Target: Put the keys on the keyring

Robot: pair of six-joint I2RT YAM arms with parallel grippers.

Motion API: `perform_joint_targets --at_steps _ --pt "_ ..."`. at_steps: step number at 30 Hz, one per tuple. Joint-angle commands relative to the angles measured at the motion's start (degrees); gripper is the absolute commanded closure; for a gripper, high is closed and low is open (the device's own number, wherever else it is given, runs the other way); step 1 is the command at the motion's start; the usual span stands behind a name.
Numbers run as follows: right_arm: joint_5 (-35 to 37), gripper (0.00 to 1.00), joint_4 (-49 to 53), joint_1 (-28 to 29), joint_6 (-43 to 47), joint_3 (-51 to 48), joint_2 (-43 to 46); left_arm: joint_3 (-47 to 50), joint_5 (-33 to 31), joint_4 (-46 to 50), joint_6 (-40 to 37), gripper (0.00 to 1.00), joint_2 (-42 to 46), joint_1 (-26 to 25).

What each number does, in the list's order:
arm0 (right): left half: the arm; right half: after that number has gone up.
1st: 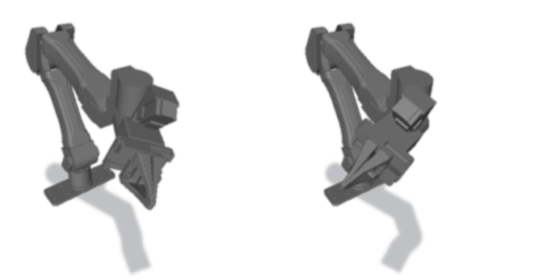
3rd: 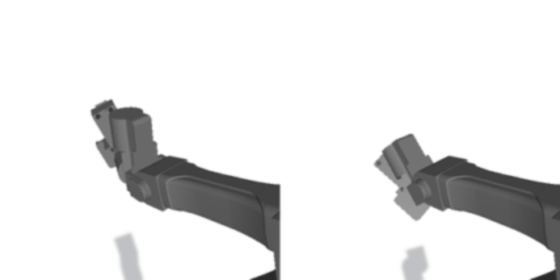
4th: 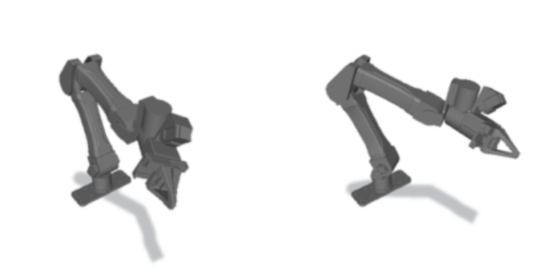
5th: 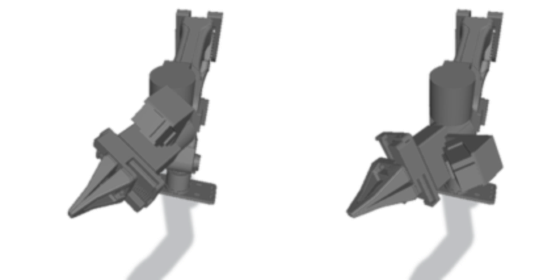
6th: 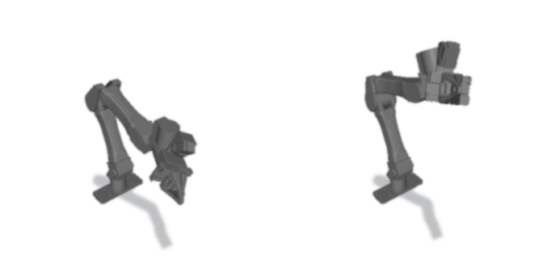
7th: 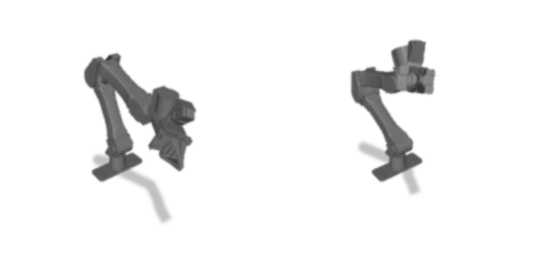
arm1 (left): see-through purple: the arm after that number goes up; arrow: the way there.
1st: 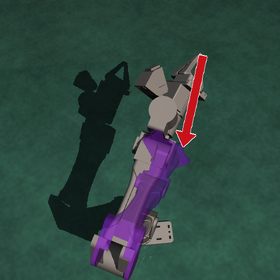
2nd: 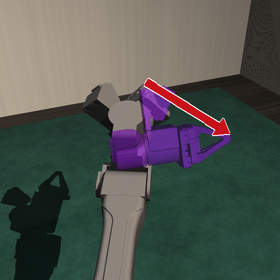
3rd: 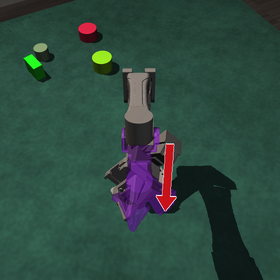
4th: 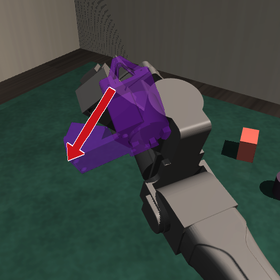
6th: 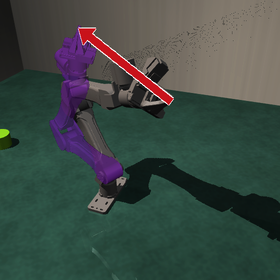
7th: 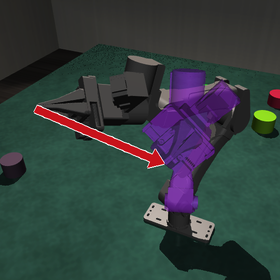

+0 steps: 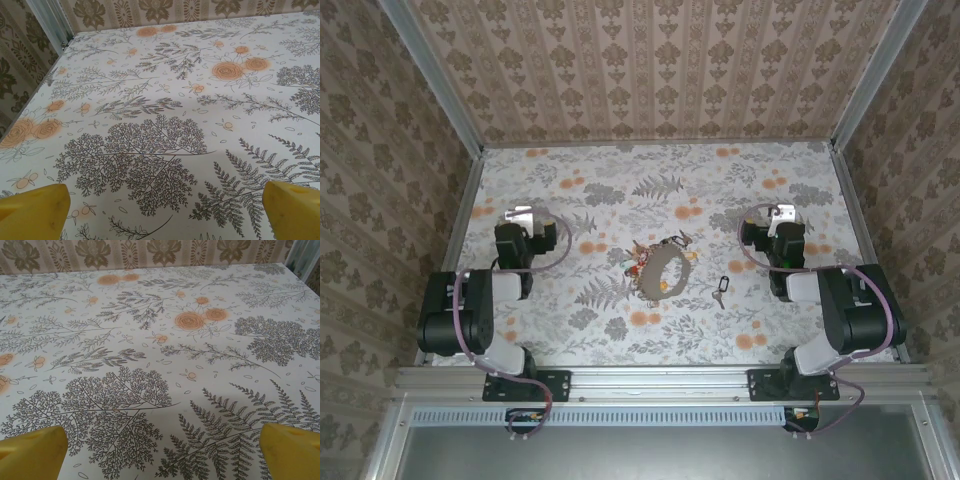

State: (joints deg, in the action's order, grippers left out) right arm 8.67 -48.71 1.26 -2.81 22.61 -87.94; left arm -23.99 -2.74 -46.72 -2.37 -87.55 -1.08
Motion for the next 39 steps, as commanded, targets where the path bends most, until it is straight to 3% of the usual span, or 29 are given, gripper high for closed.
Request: perform_joint_targets --at_steps 1,13,17,24,26,29,34,36,38,39 --pt "0.74 0.0 -1.12 0.15 -0.54 0.25 0.31 0.61 0.76 -1.31 -0.16 0.0 -0.21 0.04" --pt "0.74 0.0 -1.13 0.15 -0.62 0.34 0.31 0.66 0.83 -1.27 -0.18 0.0 -0.25 0.15" --pt "0.74 0.0 -1.13 0.15 -0.62 0.33 0.31 1.07 7.66 -2.14 0.41 0.0 -0.23 2.58" --pt "0.83 0.0 -1.26 0.16 -0.53 0.23 0.36 0.89 7.38 -1.8 0.34 0.0 -0.17 2.48" --pt "3.88 0.0 -2.11 0.5 -1.35 -0.49 0.8 0.66 7.8 -1.52 -0.05 0.0 0.3 2.24" --pt "6.39 0.0 1.28 2.38 0.32 -0.67 5.41 -2.92 7.03 12.17 -1.58 0.0 8.52 0.3" --pt "13.35 0.0 29.93 10.24 -1.8 6.54 22.8 -10.81 1.29 34.25 -0.4 0.0 21.49 -6.91" --pt "11.34 0.0 41.25 10.74 -5.85 10.13 26.39 -14.82 1.21 41.62 3.32 0.0 23.54 -10.64" --pt "8.47 0.0 50.75 11.75 -9.84 13.26 29.02 -20.46 -1.94 50.58 11.83 0.0 23.26 -14.45" --pt "6.81 0.0 53.87 12.35 -11.2 14.15 29.62 -22.82 -0.58 54.54 15.24 0.0 22.09 -15.26"
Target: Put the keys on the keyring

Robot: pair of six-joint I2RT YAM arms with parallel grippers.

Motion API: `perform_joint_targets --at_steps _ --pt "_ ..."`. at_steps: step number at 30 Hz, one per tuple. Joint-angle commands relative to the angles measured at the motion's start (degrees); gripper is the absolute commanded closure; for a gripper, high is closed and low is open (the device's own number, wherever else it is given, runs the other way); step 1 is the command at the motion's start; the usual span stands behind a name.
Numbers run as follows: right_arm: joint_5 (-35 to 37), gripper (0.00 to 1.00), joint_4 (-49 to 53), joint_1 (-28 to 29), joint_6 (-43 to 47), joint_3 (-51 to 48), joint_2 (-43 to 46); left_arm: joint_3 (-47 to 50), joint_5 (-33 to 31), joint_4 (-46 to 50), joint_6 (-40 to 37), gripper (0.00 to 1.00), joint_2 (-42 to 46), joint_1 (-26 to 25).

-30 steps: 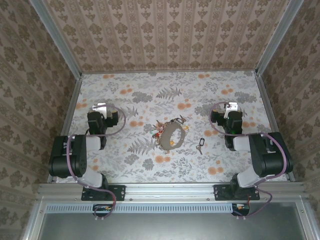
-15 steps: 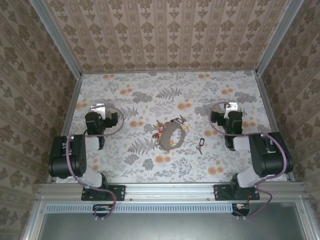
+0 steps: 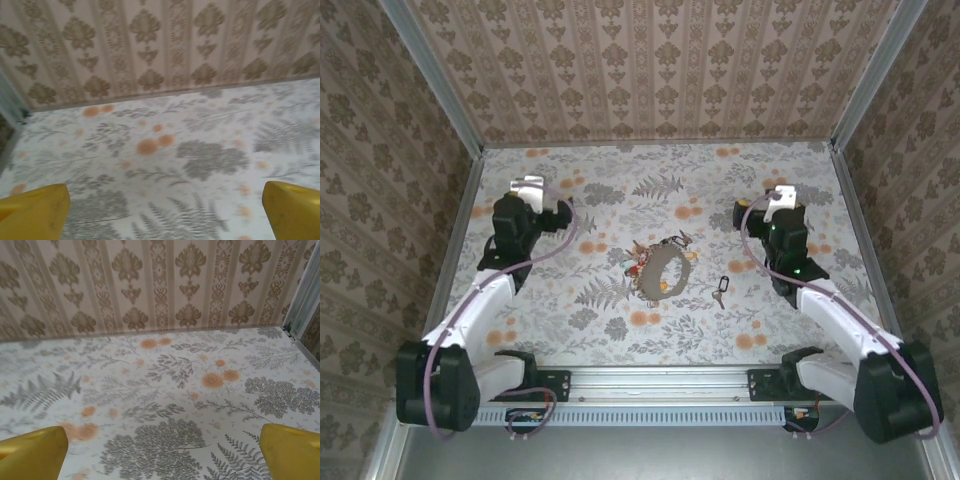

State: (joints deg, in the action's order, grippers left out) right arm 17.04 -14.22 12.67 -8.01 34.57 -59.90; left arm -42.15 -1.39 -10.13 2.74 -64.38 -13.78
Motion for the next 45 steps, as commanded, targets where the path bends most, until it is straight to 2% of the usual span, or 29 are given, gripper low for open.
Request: perform_joint_targets --at_steps 1,3,5,8,10,13,17,22,27,33,36,45 --pt "-3.95 0.0 22.36 1.68 -7.28 3.06 1.71 -7.63 3.2 21.51 12.36 0.0 -3.17 -2.88" --pt "-9.65 0.0 26.63 3.14 -8.5 4.64 0.07 -12.09 11.96 26.6 14.57 0.0 -8.71 -4.09" --pt "-15.18 0.0 30.79 3.92 -10.05 7.2 -4.29 -15.67 16.63 30.66 14.88 0.0 -14.43 -6.97" --pt "-23.28 0.0 30.2 5.26 -11.18 8.39 -8.51 -18.81 16.72 35.52 13.71 0.0 -18.48 -13.36" --pt "-26.27 0.0 29.24 6.45 -10.81 8.6 -10.04 -19.04 15.37 37.53 13.27 0.0 -18.86 -17.2" --pt "-29.72 0.0 28.12 8.12 -9.03 7.56 -11.87 -16.63 14.18 39.92 14.31 0.0 -17.93 -19.18" --pt "-30.86 0.05 28.93 9.6 -6.62 9.01 -15.45 -13.16 16.25 38.62 16.43 0.13 -16.52 -19.15" --pt "-34.09 0.12 24.92 10.22 -7.32 8.04 -14.38 -13.29 16.77 41.73 15.79 0.28 -17.62 -23.95" --pt "-36.55 0.1 21.66 10.4 -9.65 2.12 -11.14 -9.96 16.7 41.95 16.14 0.35 -17.17 -27.39" --pt "-34.98 0.03 16.99 10.43 -14.53 -4.21 -7.09 -11.79 11.66 42.28 12.87 0.45 -21.36 -30.75" --pt "-34.28 0.02 16.33 10.38 -14.41 -4.27 -7.22 -13.25 11.43 41.64 11.54 0.49 -24.26 -31.65" --pt "-33.66 0.03 15.05 10.37 -14.37 -3.97 -8.19 -15.96 7.43 41.75 8.87 0.7 -29.97 -33.07"
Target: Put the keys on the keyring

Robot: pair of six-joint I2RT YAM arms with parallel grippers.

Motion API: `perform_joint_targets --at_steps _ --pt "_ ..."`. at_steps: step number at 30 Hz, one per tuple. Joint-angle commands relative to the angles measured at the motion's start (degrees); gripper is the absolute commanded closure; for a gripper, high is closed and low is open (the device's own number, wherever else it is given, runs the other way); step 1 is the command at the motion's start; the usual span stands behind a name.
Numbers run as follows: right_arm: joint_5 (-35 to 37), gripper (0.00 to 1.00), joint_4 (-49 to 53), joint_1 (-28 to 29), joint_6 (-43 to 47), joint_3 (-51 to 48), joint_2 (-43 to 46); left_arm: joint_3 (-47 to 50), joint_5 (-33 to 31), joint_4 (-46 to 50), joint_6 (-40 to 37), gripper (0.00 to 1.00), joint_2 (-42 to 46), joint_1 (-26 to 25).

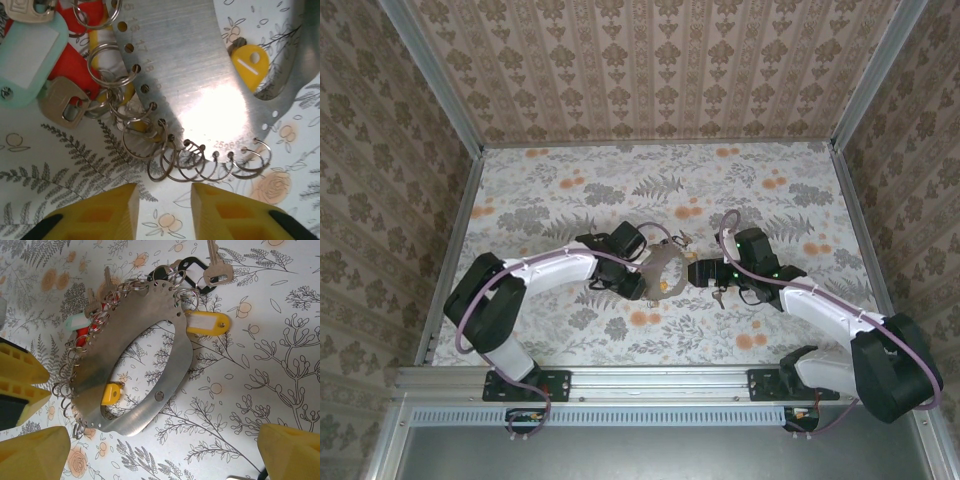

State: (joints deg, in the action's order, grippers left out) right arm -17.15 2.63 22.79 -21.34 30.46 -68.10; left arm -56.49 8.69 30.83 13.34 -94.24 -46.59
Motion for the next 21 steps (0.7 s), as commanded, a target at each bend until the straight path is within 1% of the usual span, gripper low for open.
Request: perform_joint_targets --at_steps 1,9,13,15,18,21 --pt "0.54 0.03 -1.8 0.31 -0.86 0.13 0.07 -1.45 -2.47 0.6 -1.87 0.71 -0.25 -0.2" --pt "1.01 0.05 -1.12 0.3 0.06 1.6 -0.24 -2.66 0.33 -2.41 -3.21 0.72 -3.41 -0.78" --pt "1.97 0.05 -0.61 0.25 0.6 1.62 0.93 -2.39 2.37 -3.3 -4.35 0.72 -2.91 -1.67" --pt "2.13 0.05 -0.5 0.24 0.8 1.53 1.34 -1.91 4.41 -4.26 -4.55 0.72 -1.51 -2.26" --pt "2.29 0.05 -0.54 0.19 0.8 1.27 1.69 -1.28 5.93 -5.24 -4.65 0.69 0.61 -2.61" --pt "2.62 0.06 -0.33 0.16 0.8 0.99 2.21 -1.05 3.65 -4.41 -5.63 0.6 2.18 -2.54"
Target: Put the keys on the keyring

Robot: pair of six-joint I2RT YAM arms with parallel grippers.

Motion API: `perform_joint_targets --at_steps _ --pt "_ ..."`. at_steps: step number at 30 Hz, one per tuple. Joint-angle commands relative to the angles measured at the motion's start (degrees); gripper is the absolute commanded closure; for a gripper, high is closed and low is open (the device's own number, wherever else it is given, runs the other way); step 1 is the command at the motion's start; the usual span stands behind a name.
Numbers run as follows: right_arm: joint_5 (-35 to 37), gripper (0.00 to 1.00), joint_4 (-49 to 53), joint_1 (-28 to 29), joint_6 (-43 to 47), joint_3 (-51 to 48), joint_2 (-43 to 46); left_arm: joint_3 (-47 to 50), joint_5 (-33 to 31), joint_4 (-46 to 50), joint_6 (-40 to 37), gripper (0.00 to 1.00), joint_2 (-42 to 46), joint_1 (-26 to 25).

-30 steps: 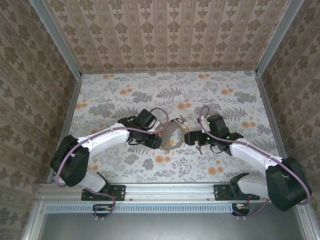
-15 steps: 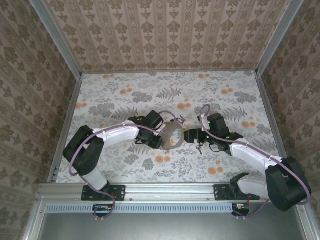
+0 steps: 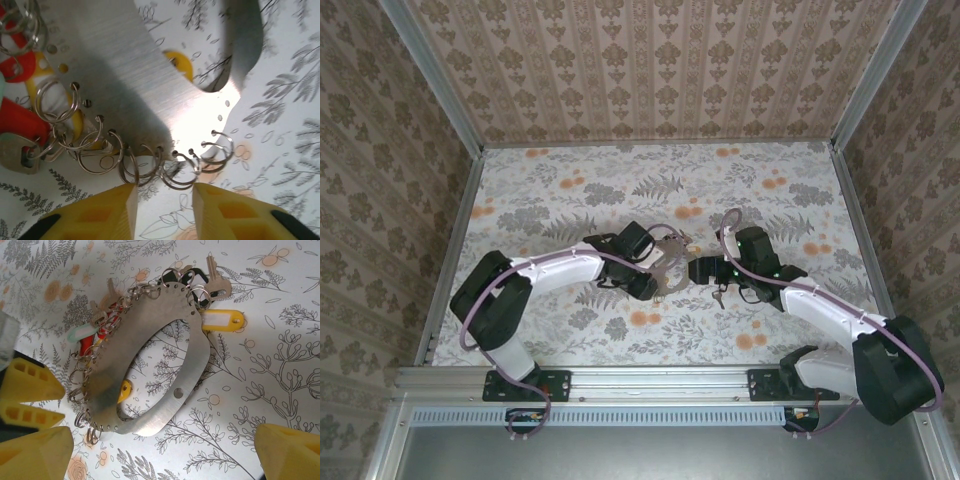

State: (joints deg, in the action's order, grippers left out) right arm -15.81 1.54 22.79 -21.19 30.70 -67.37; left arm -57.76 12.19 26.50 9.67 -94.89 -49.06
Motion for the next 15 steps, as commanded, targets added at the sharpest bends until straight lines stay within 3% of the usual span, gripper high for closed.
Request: perform_joint_targets --at_steps 1,6,15 --pt "1.39 0.06 0.84 0.16 0.54 0.53 1.91 0.16 -1.1 0.29 -2.25 0.58 3.23 -0.07" --pt "2.45 0.06 1.31 0.1 0.47 -1.07 3.77 -1.79 -5.27 3.26 -3.78 0.59 0.72 0.05" --pt "2.65 0.06 1.36 0.14 0.05 -1.52 4.49 -4.69 -5.36 3.12 -3.51 0.7 -3.95 0.46"
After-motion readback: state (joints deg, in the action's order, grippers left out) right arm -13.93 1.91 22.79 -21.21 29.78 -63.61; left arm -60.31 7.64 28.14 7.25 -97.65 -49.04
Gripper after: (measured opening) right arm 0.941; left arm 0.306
